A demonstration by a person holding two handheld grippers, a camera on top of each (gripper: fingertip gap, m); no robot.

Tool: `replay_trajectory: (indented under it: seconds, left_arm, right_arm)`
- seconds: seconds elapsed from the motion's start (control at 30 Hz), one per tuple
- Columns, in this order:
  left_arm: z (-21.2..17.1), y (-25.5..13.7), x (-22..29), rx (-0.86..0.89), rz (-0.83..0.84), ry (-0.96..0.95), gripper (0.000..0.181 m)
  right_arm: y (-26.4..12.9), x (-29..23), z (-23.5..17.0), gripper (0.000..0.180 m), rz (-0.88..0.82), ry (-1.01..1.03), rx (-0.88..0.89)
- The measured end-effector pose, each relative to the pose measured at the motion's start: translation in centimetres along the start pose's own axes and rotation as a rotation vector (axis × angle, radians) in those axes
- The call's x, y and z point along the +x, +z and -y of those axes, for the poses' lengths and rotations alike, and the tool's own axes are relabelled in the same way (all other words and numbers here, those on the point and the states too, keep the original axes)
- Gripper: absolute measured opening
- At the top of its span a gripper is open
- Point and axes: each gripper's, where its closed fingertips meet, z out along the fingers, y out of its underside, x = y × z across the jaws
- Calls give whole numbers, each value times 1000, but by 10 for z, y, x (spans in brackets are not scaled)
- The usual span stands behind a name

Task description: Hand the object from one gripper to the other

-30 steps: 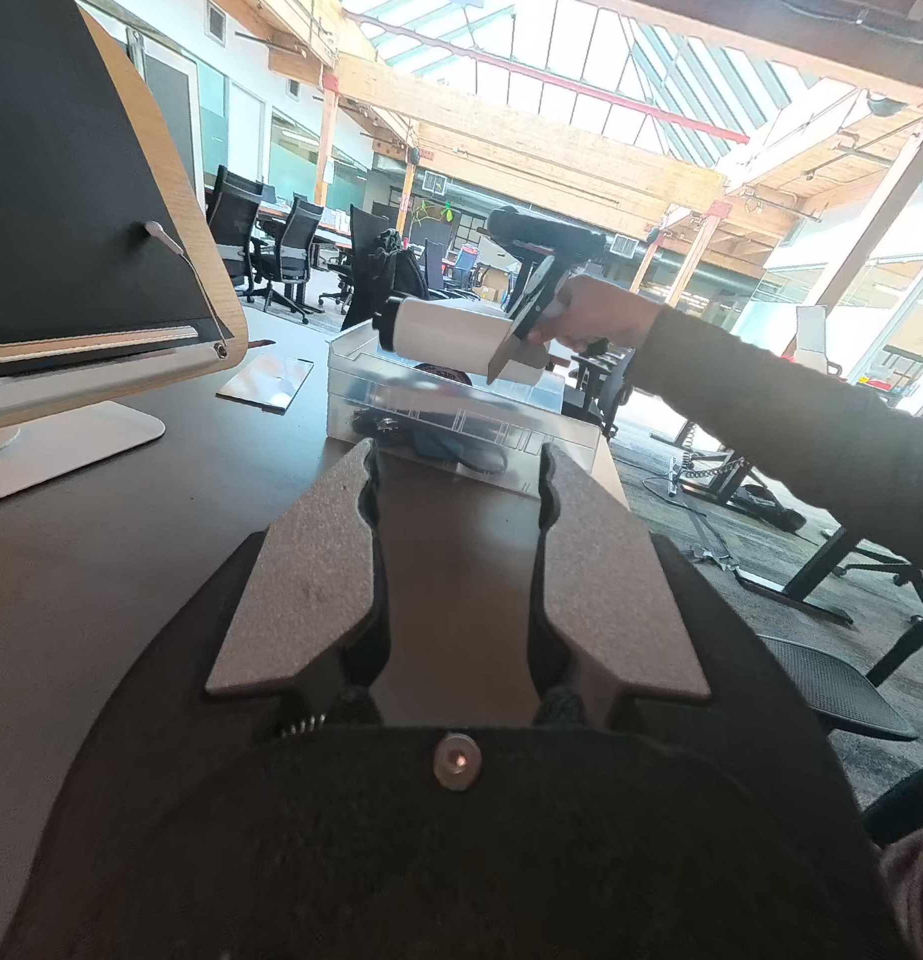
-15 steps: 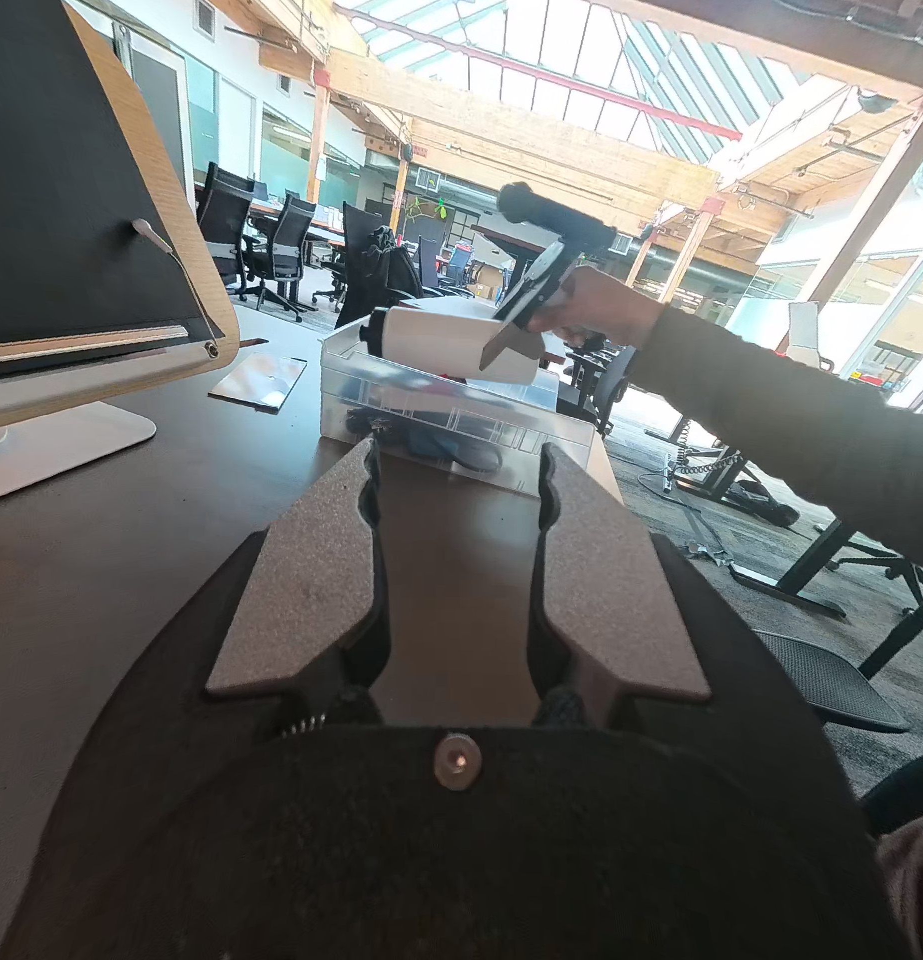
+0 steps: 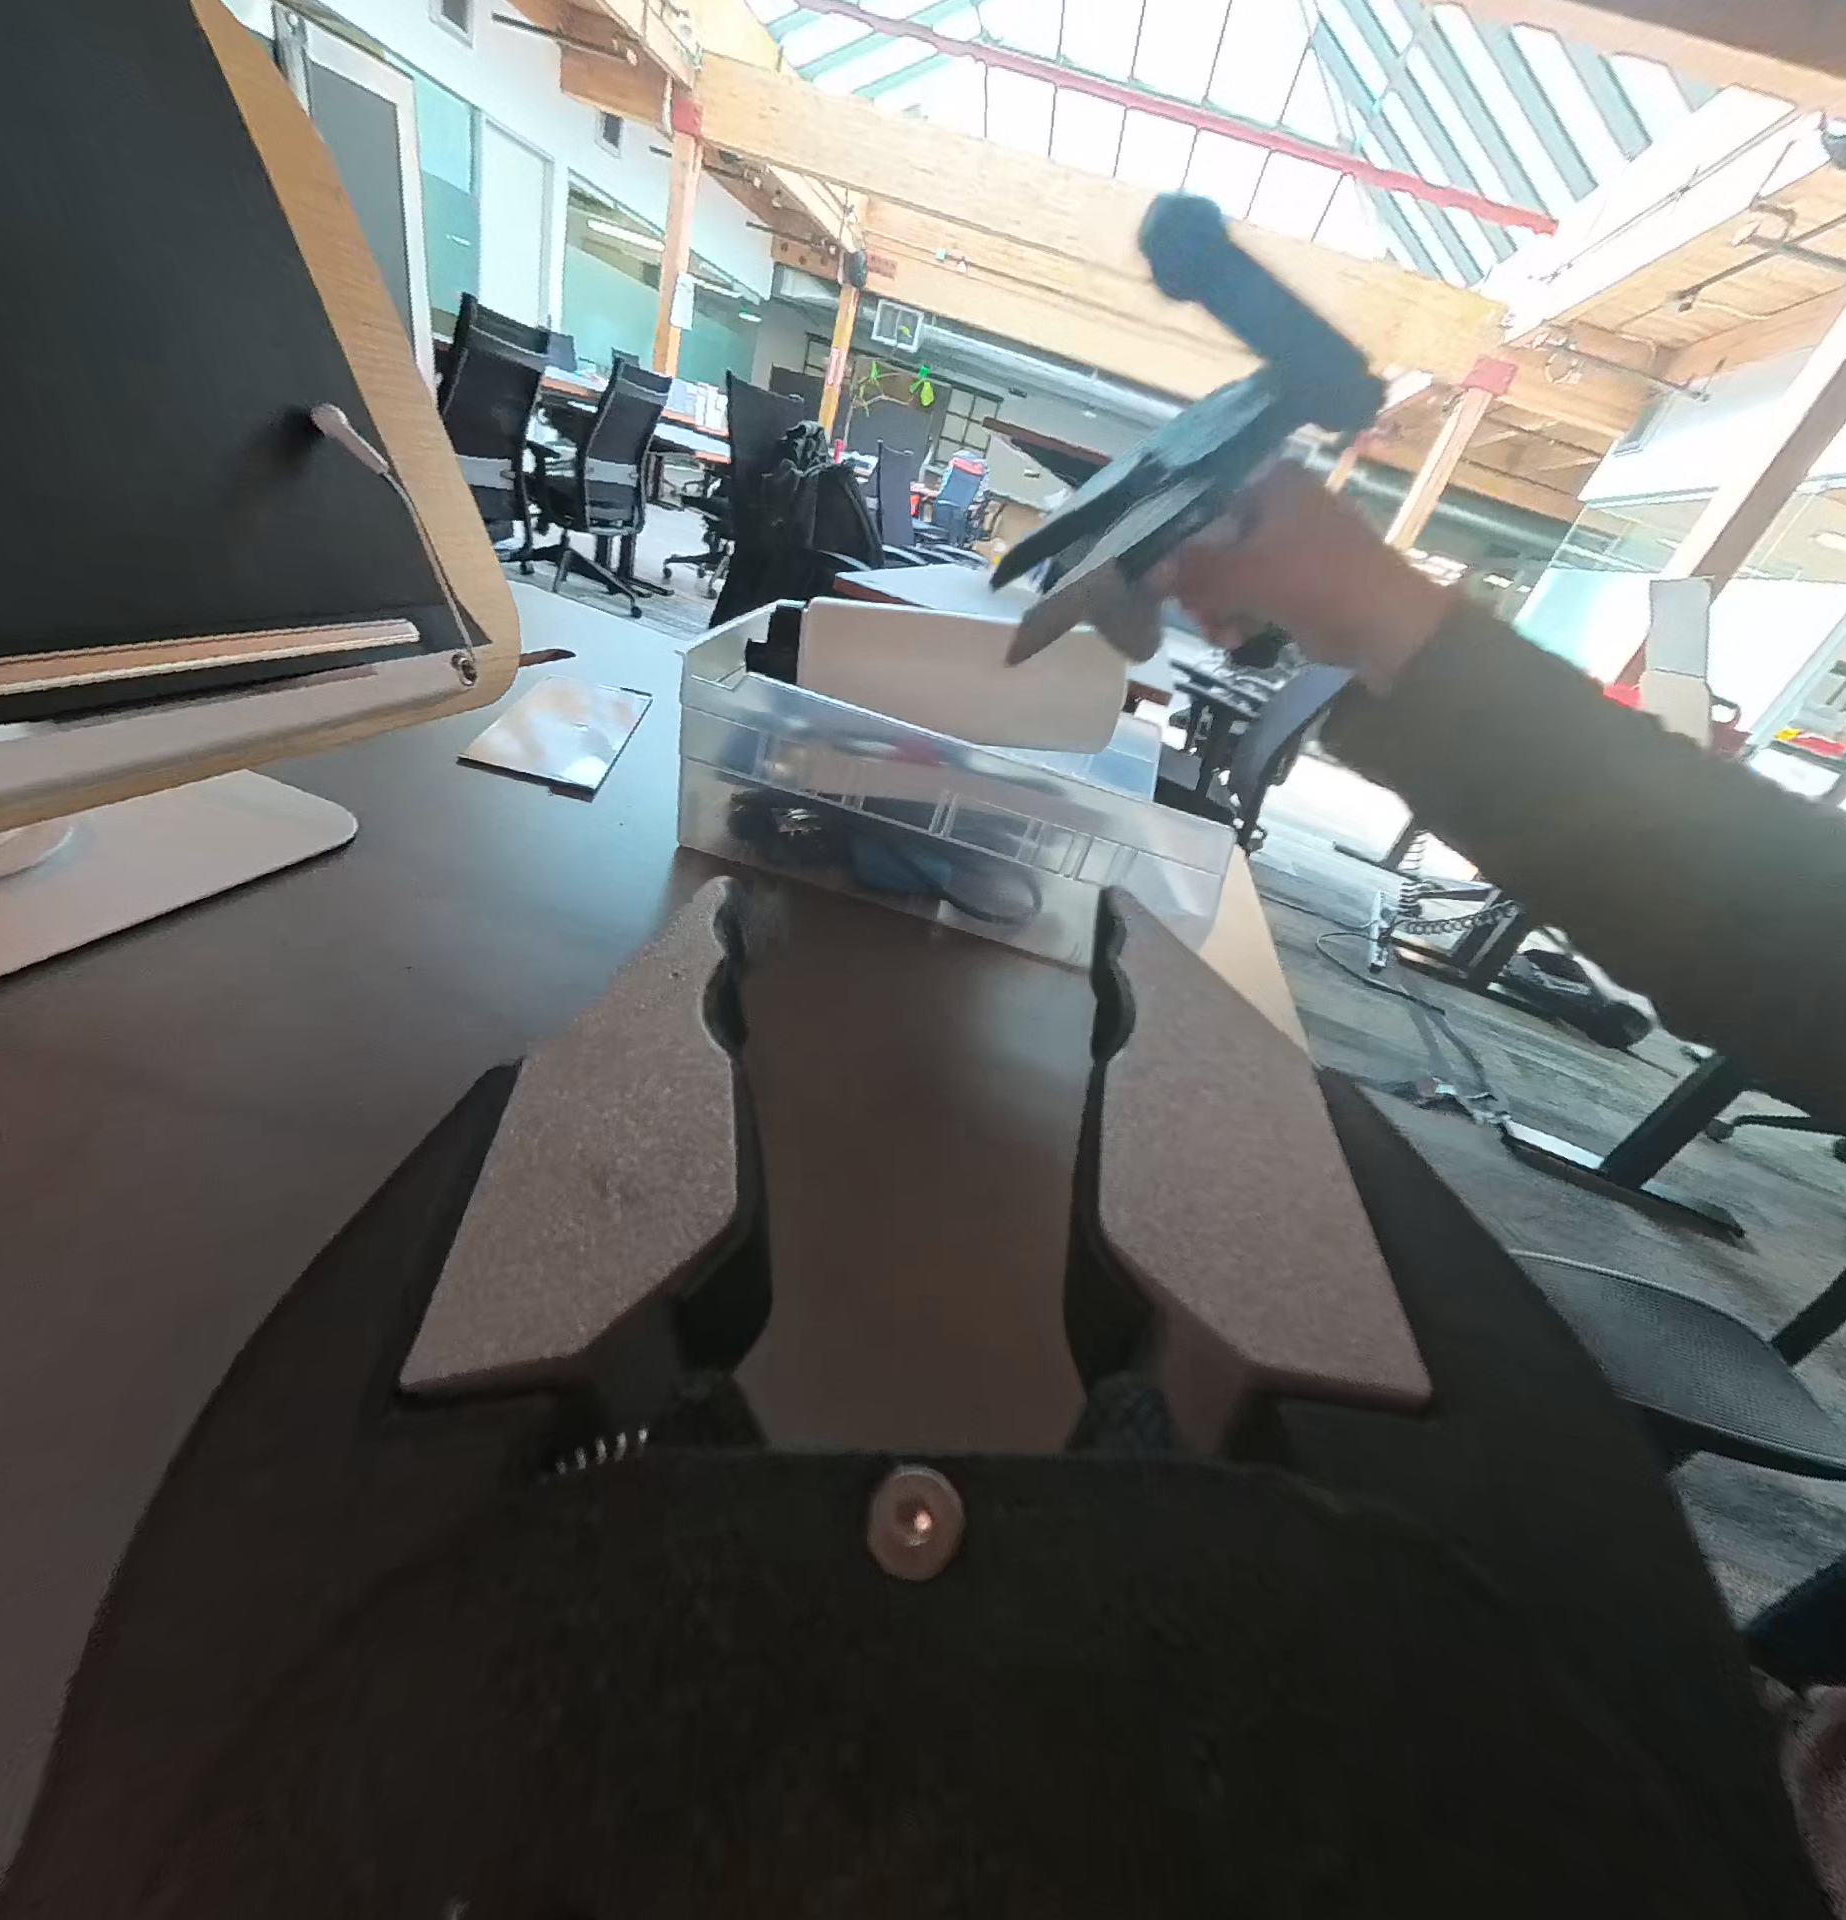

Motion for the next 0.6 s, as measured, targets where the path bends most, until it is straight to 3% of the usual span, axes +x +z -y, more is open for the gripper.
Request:
replay_trajectory:
  seconds: [0.07, 0.17, 0.3, 0.37, 0.47, 0.6]
  left_arm:
    - [-3, 1, -7, -17, 51, 20, 71]
    - [-3, 0, -21, -20, 147, 59, 93]
    - [-6, 0, -26, -18, 166, 72, 98]
    - [-4, 0, -21, -11, 114, 41, 88]
    - [5, -5, 4, 20, -60, 35, 50]
    - [-12, 0, -5, -87, 4, 89, 49]
  right_arm:
    - [-22, -47, 24, 100, 116, -6, 165]
    - [-52, -153, 46, 111, 462, -13, 451]
    - [-44, -257, 36, 96, 779, -31, 526]
    - [-30, -278, 40, 95, 814, -59, 520]
    - [-22, -294, 65, 104, 885, -76, 541]
    - [5, -306, 95, 111, 923, -121, 562]
